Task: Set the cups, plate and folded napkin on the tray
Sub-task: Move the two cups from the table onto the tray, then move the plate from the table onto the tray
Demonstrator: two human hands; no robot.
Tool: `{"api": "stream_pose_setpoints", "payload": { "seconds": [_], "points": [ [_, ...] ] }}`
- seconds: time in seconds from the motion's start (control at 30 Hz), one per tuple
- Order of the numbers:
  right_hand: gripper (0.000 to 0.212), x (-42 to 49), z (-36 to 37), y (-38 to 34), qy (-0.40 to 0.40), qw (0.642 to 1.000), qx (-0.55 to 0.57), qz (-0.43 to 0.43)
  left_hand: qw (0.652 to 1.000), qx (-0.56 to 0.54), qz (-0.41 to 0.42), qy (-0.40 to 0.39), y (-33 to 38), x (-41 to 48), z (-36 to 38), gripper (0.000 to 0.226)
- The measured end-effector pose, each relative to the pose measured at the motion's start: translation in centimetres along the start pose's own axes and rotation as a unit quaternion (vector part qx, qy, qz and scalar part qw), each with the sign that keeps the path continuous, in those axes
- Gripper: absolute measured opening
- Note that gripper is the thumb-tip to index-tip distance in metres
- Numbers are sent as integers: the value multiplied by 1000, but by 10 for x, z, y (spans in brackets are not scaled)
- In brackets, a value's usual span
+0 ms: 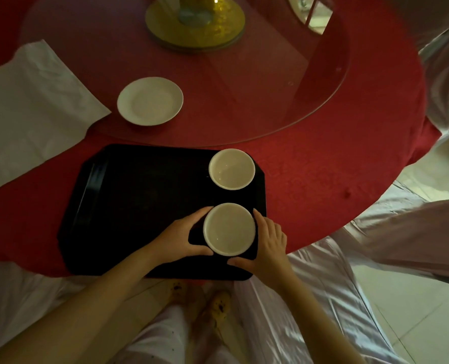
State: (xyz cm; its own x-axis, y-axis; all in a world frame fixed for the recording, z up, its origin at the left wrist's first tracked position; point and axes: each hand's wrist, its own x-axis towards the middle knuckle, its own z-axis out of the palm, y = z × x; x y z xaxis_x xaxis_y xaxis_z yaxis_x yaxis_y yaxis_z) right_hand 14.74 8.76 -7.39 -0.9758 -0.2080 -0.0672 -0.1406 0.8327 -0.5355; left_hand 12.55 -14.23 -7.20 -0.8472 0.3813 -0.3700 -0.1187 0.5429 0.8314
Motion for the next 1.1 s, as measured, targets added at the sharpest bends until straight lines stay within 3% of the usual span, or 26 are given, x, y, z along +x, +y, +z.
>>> {"api": "stream_pose_setpoints", "payload": {
  "seconds": [0.27,0.4,0.47,0.6,0.77,0.97,1.1],
  "points": [
    [108,9,-10,-2,-15,999,44,-16,997,-74,-25,-28,1,3,-13,85],
    [94,28,-23,-8,-5,996,86,-8,990,-118,-33,73,14,11,-34,53],
    [87,45,-30,-13,2,996,89,-20,985,-88,-37,143,18,17,-52,42],
    [74,88,-38,-28,9,997,60,-41,975,13,-75,210,21,32,-89,48],
    [72,145,-42,-57,-8,999,22,-29,954,19,-172,243,11,44,-134,50],
    [75,201,-39,-95,-35,998,-24,-35,936,28,-187,298,-1,50,-187,61],
    [82,238,-30,-121,-88,996,13,8,938,51,-176,295,-5,63,-231,66]
  ]
}}
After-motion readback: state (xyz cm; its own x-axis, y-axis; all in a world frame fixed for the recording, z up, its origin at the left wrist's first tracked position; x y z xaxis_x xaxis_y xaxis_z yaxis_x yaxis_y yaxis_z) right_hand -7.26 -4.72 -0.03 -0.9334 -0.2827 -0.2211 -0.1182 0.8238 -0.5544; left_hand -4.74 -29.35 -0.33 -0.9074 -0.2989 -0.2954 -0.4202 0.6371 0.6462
